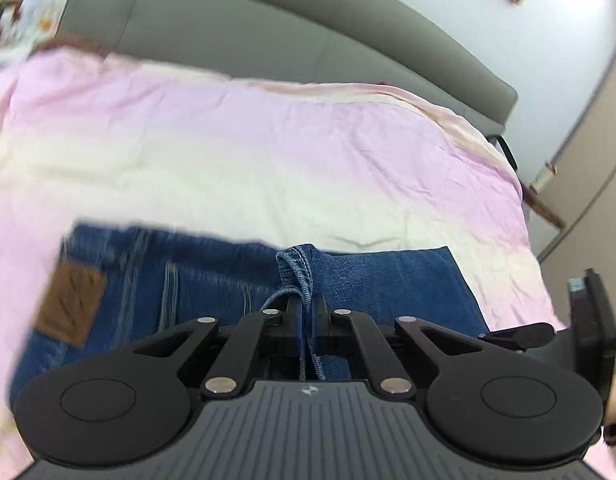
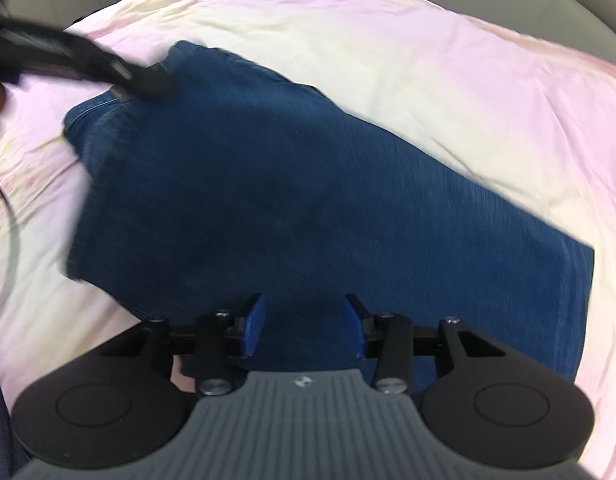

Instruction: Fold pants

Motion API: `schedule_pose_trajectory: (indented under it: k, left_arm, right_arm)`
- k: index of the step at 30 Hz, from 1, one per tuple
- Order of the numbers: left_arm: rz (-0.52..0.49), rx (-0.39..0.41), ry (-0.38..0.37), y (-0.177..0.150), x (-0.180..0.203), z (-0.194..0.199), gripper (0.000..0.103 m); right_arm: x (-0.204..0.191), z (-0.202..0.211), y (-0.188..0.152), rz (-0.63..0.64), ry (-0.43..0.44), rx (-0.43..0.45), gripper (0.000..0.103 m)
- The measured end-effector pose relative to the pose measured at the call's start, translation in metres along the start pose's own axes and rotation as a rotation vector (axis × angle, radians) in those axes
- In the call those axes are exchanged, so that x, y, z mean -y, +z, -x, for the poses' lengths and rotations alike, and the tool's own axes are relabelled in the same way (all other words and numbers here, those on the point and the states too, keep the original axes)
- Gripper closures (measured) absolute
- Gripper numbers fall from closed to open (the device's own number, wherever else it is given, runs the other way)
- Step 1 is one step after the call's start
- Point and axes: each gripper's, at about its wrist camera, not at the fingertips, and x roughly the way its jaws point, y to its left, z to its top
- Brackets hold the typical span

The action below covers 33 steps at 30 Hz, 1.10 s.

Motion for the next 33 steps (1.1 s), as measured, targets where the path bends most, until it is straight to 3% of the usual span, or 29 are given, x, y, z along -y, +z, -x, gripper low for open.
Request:
schedule_pose_trajectory:
  k: [3,7,10,14,20,22,27,33]
  left_arm:
    - [-0.128,-0.003,0.042,0.033,0.022,0.017,0.099]
    - [-0.227,-0.035,0.121,0.069,0.03,0.024,0.099]
    - [-0.248,-0.11,0.215,0.08,0.018,0.009,0.099]
    - [-0.227,-0.202,0.398,0.078,-0.023,-0.013,0.099]
    - [-0.172,-0.289,0.462,0.056,-0.077,-0.062,0.099]
    - [-0.1,-0.283,0.475,0.053,-0.095,-0.069,0.092]
    - [-0.061,-0.24,0.504,0.045,-0.101,-0.047,0.047]
    - [0.213,-0.166,0.395,0.017,-0.106,0.017,0.035]
  right_arm:
    - [0.01,0.005,-0.002,-0.044,0.03,0.027,0.063]
    - [0.011,0.018,0.006,-0.05,0.079,0.086,0.063]
    - [0.011,0.024,0.015,-0.08,0.138,0.118,0.062]
    - [0.007,0.02,0.019,-0.083,0.184,0.124,0.062]
    - [0.014,0.001,0.008,-0.099,0.173,0.074,0.062]
    - [0.02,-0.005,0.003,-0.119,0.155,0.053,0.062]
    - [0.038,0.0,-0.01,-0.15,0.114,0.05,0.058]
    - [0.072,0.017,-0.035,-0.19,0.042,0.072,0.057]
